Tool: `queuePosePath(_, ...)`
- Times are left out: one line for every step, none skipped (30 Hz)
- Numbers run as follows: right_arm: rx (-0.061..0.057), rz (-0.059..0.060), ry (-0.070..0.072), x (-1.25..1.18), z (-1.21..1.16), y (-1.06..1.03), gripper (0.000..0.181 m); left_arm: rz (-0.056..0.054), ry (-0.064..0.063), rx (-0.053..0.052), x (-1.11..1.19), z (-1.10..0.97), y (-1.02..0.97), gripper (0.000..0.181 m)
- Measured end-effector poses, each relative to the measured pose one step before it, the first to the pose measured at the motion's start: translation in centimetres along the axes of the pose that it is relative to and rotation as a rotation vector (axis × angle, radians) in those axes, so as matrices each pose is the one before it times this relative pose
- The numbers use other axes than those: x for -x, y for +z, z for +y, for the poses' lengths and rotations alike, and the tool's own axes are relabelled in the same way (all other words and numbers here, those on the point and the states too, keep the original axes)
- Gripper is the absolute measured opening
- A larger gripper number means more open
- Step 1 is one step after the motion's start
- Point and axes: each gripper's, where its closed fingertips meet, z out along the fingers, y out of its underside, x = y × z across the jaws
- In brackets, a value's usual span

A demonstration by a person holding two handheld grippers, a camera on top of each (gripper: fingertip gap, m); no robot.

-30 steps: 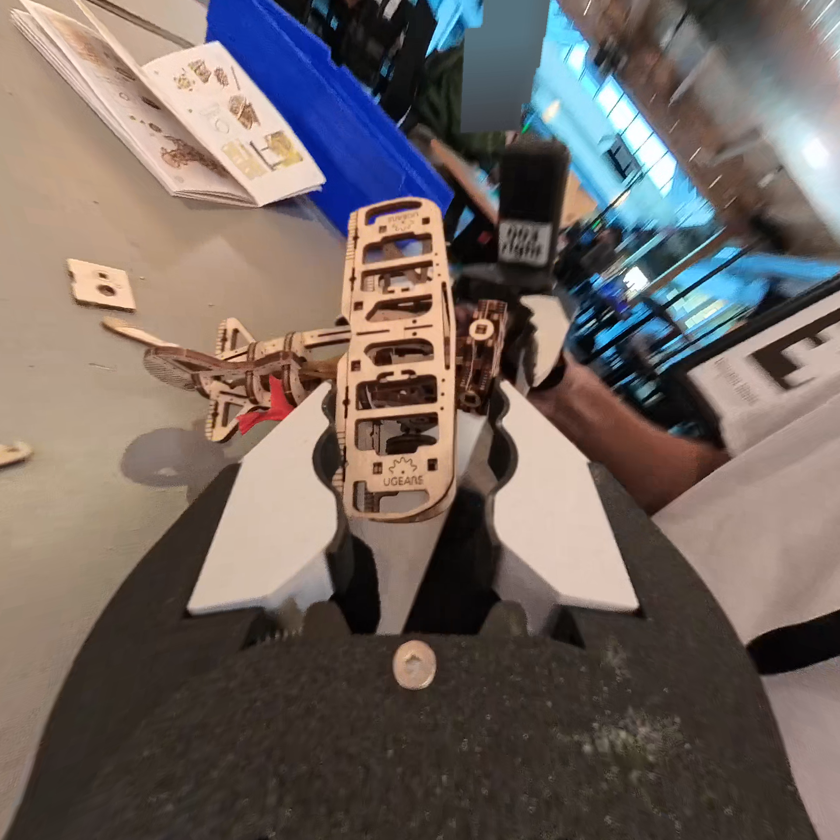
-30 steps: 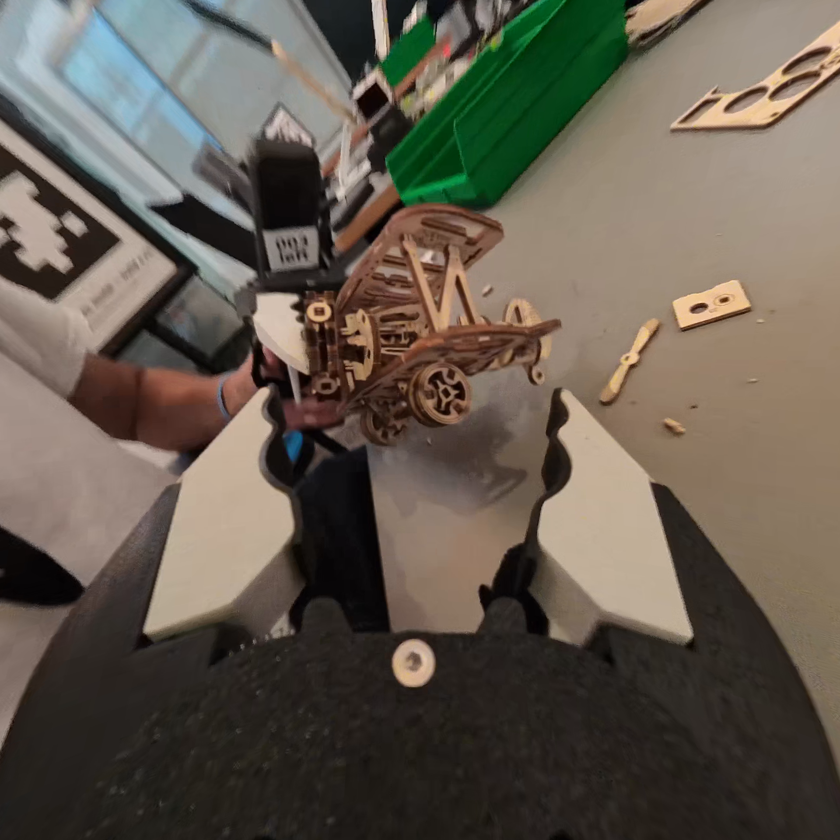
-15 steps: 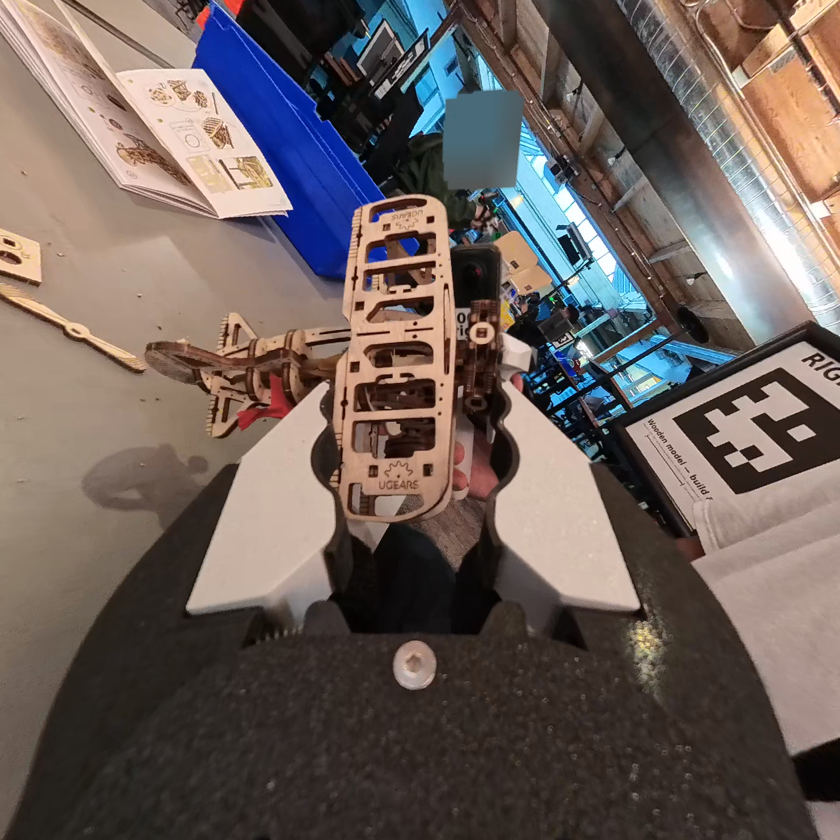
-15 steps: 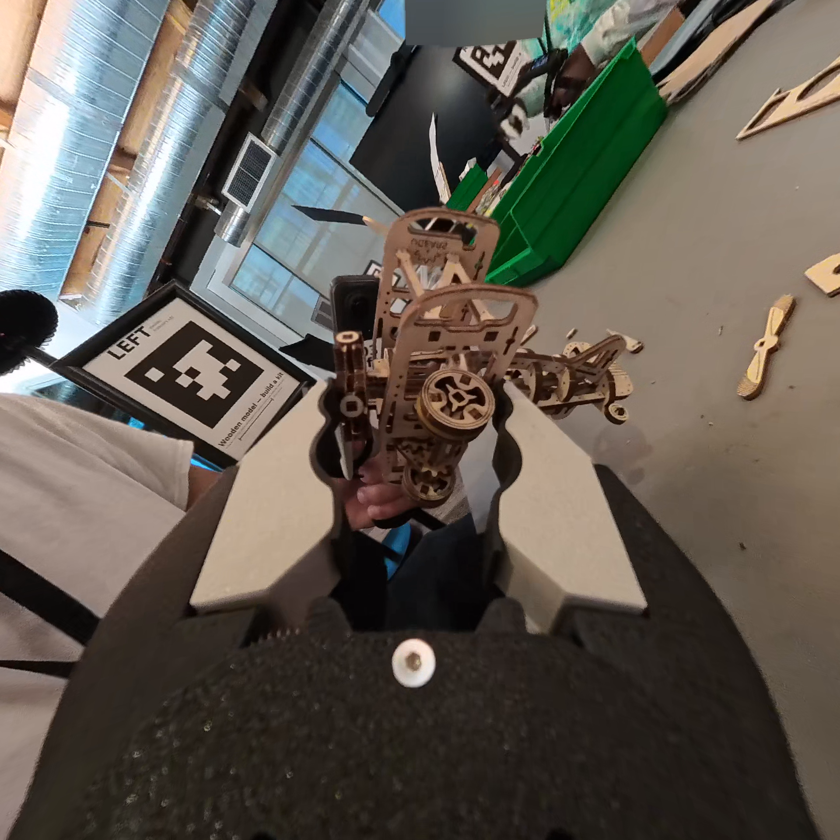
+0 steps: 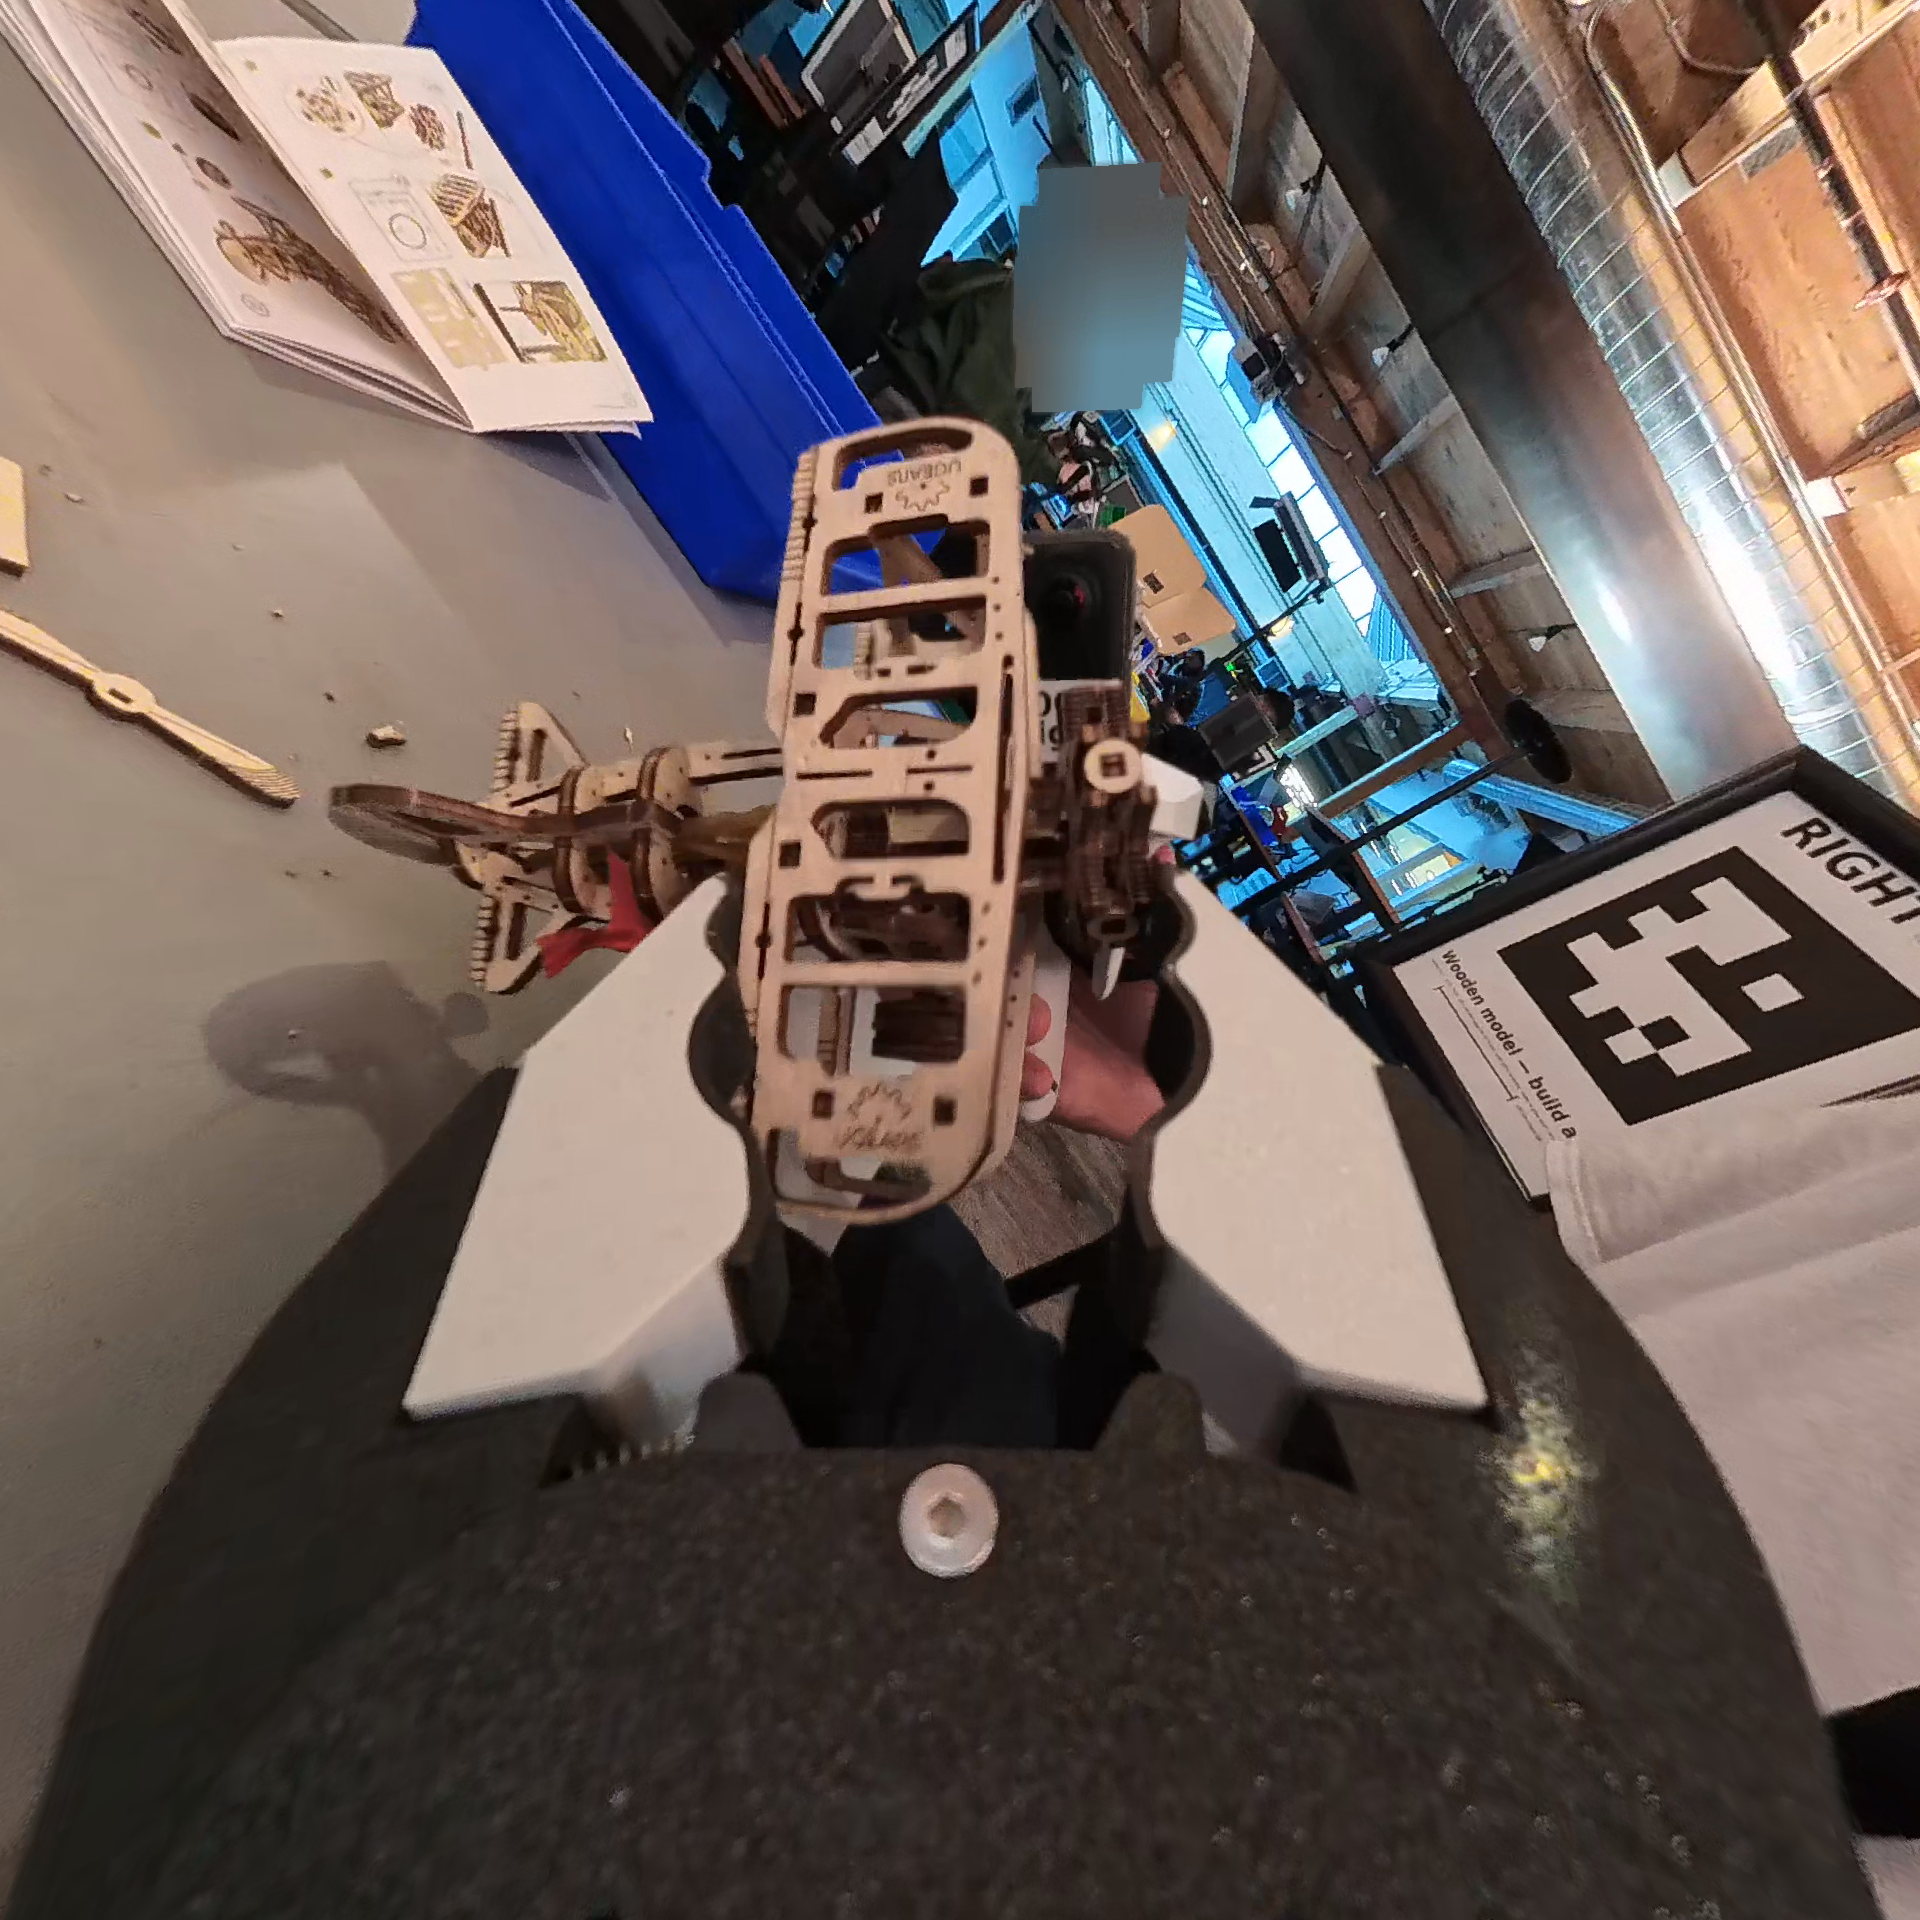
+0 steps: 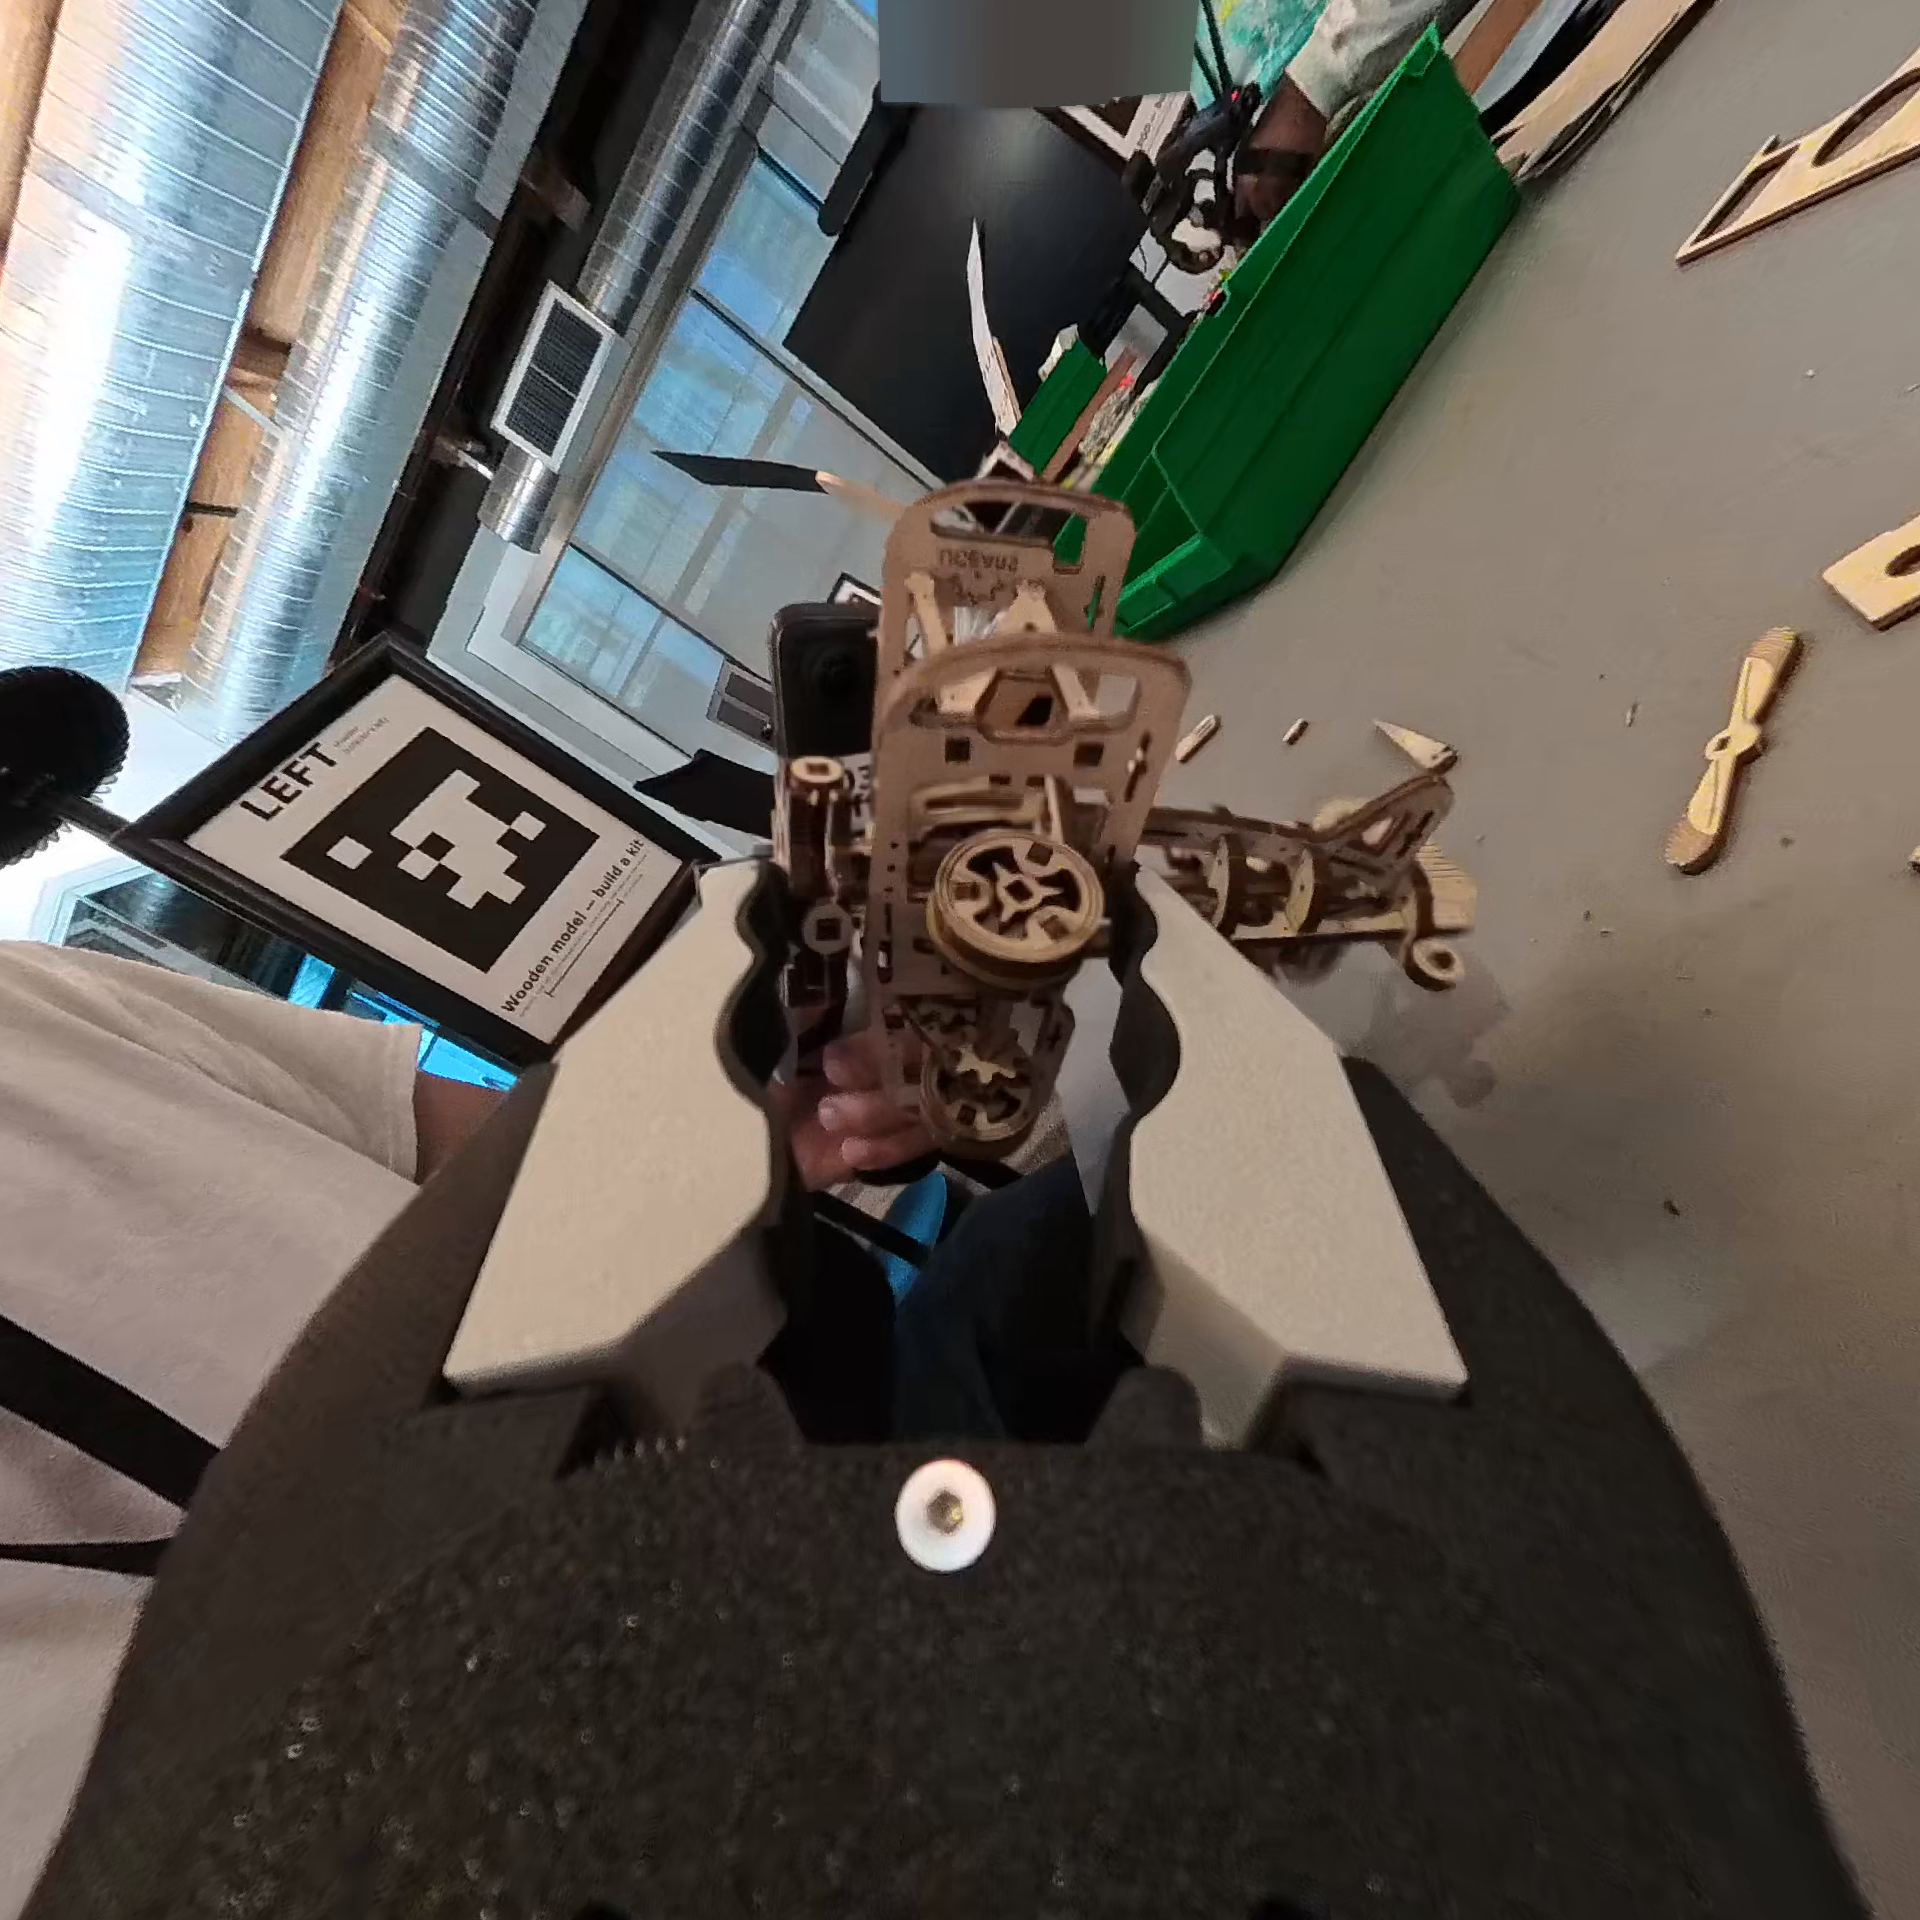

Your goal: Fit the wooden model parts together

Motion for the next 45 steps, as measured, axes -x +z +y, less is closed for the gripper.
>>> queuePosePath(0.0091,0.0169,-0.0113,-0.110,0.107,0.094,0.061,0.0010,0.0015,0.0195,0.001,0.191,0.023,0.078)
queuePosePath(0.0122,0.0199,-0.0157,-0.141,0.167,0.106,0.060,-0.0070,0.0080,0.0247,0.066,0.333,0.138,0.083)
queuePosePath(0.0110,0.0135,-0.0117,-0.088,0.172,0.090,0.061,-0.0154,0.0092,0.0274,0.120,0.445,0.166,0.087)
queuePosePath(0.0055,0.0086,-0.0036,-0.061,0.090,0.039,0.061,-0.0202,0.0080,0.0081,0.175,0.227,0.081,0.086)
queuePosePath(-0.0022,-0.0002,0.0023,0.013,-0.039,-0.004,0.061,0.0019,-0.0040,-0.0056,-0.060,0.012,0.014,0.087)
queuePosePath(0.0004,-0.0055,-0.0007,0.061,-0.026,-0.051,0.061,0.0216,-0.0188,-0.0064,-0.224,-0.076,-0.064,0.089)
queuePosePath(0.0069,-0.0056,0.0036,0.027,0.014,-0.085,0.061,0.0287,-0.0231,-0.0058,-0.228,-0.119,-0.108,0.089)
queuePosePath(0.0075,-0.0039,-0.0030,0.055,0.051,-0.021,0.062,0.0237,-0.0189,0.0009,-0.164,-0.063,-0.129,0.089)
queuePosePath(0.0074,-0.0038,-0.0019,0.056,0.092,-0.002,0.062,0.0090,-0.0026,0.0019,-0.028,-0.023,-0.119,0.087)
queuePosePath(0.0068,-0.0044,-0.0044,0.059,0.099,0.012,0.062,0.0017,0.0057,0.0024,0.019,0.002,-0.114,0.085)
queuePosePath(0.0098,-0.0065,-0.0055,0.081,0.127,-0.009,0.062,0.0030,0.0028,0.0013,0.035,-0.001,-0.139,0.082)
queuePosePath(0.0123,-0.0093,0.0002,0.117,0.106,-0.058,0.062,0.0134,-0.0051,-0.0039,-0.079,-0.086,-0.175,0.079)
queuePosePath(0.0145,-0.0055,-0.0005,0.082,0.167,-0.014,0.063,0.0117,-0.0101,-0.0023,-0.015,-0.075,-0.156,0.074)
queuePosePath(0.0157,0.0063,-0.0055,-0.072,0.208,-0.021,0.063,0.0055,-0.0100,-0.0039,0.083,-0.101,-0.143,0.070)
queuePosePath(0.0066,0.0047,-0.0042,-0.047,0.087,0.014,0.064,0.0019,-0.0054,-0.0071,0.062,-0.105,-0.071,0.068)
queuePosePath(-0.0036,0.0015,-0.0076,0.030,-0.019,-0.001,0.065,0.0006,-0.0018,-0.0004,0.019,0.006,-0.003,0.067)
queuePosePath(0.0013,0.0004,-0.0044,0.021,0.009,0.011,0.065,-0.0030,0.0045,-0.0006,0.002,-0.027,-0.016,0.065)
queuePosePath(-0.0024,-0.0063,0.0010,0.037,-0.024,-0.004,0.066,-0.0043,0.0076,-0.0007,-0.021,-0.026,0.002,0.065)
queuePosePath(-0.0060,-0.0064,-0.0008,0.010,-0.032,-0.008,0.066,-0.0018,0.0023,0.0008,-0.007,0.009,0.006,0.064)
queuePosePath(-0.0048,-0.0008,0.0007,-0.063,0.024,0.075,0.071,-0.0015,-0.0050,-0.0021,0.057,-0.008,-0.019,0.062)
queuePosePath(-0.0112,-0.0057,0.0118,-0.017,-0.059,0.085,0.073,-0.0036,-0.0077,-0.0071,0.112,-0.020,-0.035,0.060)
queuePosePath(-0.0170,-0.0069,0.0112,0.023,-0.188,0.012,0.074,0.0045,-0.0054,-0.0031,-0.002,0.060,0.043,0.060)
queuePosePath(-0.0067,-0.0015,0.0084,-0.031,-0.092,-0.028,0.070,0.0072,-0.0085,0.0026,-0.043,0.130,0.041,0.060)
queuePosePath(0.0089,-0.0010,0.0031,-0.037,0.030,-0.096,0.068,0.0051,-0.0061,0.0038,-0.080,0.110,0.047,0.062)
queuePosePath(0.0053,-0.0075,0.0023,0.064,-0.019,-0.101,0.067,-0.0018,0.0072,0.0042,-0.086,0.106,0.083,0.062)
queuePosePath(0.0006,-0.0083,-0.0024,0.083,-0.015,-0.065,0.066,-0.0031,0.0069,0.0041,-0.086,0.055,0.084,0.062)
queuePosePath(-0.0030,-0.0063,-0.0047,0.085,-0.024,-0.037,0.066,-0.0022,0.0050,0.0001,-0.087,-0.039,0.022,0.062)
queuePosePath(-0.0028,-0.0041,0.0010,0.060,-0.047,-0.001,0.065,-0.0011,0.0059,-0.0006,-0.060,-0.014,0.023,0.062)
queuePosePath(-0.0012,-0.0028,0.0038,-0.017,0.024,0.013,0.065,-0.0003,-0.0059,0.0005,-0.001,-0.011,-0.012,0.062)
queuePosePath(0.0004,-0.0054,0.0087,-0.064,0.059,0.023,0.065,-0.0038,-0.0089,0.0013,0.062,0.020,-0.026,0.063)
queuePosePath(-0.0032,-0.0062,0.0174,-0.113,0.011,0.007,0.064,-0.0077,-0.0050,-0.0042,0.113,0.009,0.006,0.063)
queuePosePath(-0.0083,-0.0069,0.0125,-0.082,-0.042,0.015,0.063,-0.0017,-0.0092,-0.0062,0.084,-0.002,0.023,0.063)
queuePosePath(-0.0052,-0.0016,0.0066,-0.082,-0.025,0.022,0.063,0.0046,-0.0089,-0.0033,0.071,0.017,0.025,0.064)
queuePosePath(0.0005,0.0058,0.0075,-0.133,0.004,0.027,0.063,0.0041,-0.0094,-0.0002,0.095,0.007,0.002,0.064)
queuePosePath(-0.0021,0.0031,-0.0061,-0.016,-0.031,0.041,0.062,0.0054,-0.0071,0.0001,0.041,-0.020,-0.024,0.065)
queuePosePath(-0.0052,0.0026,-0.0081,0.010,-0.049,0.055,0.062,0.0047,-0.0036,-0.0025,-0.039,-0.062,-0.028,0.066)
queuePosePath(-0.0042,0.0013,0.0030,-0.014,0.003,0.027,0.062,-0.0026,0.0019,-0.0067,0.002,-0.093,-0.027,0.065)
queuePosePath(0.0014,-0.0017,0.0115,-0.064,0.078,-0.015,0.062,-0.0087,0.0065,-0.0031,0.044,-0.036,-0.017,0.064)
queuePosePath(-0.0080,-0.0041,0.0184,-0.067,-0.009,0.013,0.063,-0.0083,0.0011,-0.0035,0.044,-0.033,0.002,0.064)
queuePosePath(-0.0090,-0.0010,0.0233,-0.114,-0.005,0.055,0.063,-0.0062,-0.0051,-0.0046,0.078,-0.090,-0.029,0.064)
queuePosePath(-0.0082,-0.0019,0.0083,-0.088,-0.029,0.069,0.064,-0.0042,-0.0058,-0.0043,0.116,-0.104,-0.052,0.063)
queuePosePath(-0.0082,-0.0024,-0.0049,0.019,-0.081,0.068,0.065,0.0023,-0.0038,0.0021,0.042,-0.002,-0.046,0.062)
queuePosePath(0.0016,0.0041,-0.0145,0.044,-0.002,0.059,0.066,0.0064,-0.0034,0.0014,-0.005,0.035,-0.057,0.062)
queuePosePath(0.0099,0.0076,-0.0029,0.045,0.013,0.021,0.067,0.0080,-0.0144,-0.0043,-0.010,-0.029,-0.047,0.061)
queuePosePath(0.0133,0.0080,-0.0010,0.011,0.027,-0.029,0.068,0.0096,-0.0190,-0.0009,0.001,0.060,0.021,0.061)
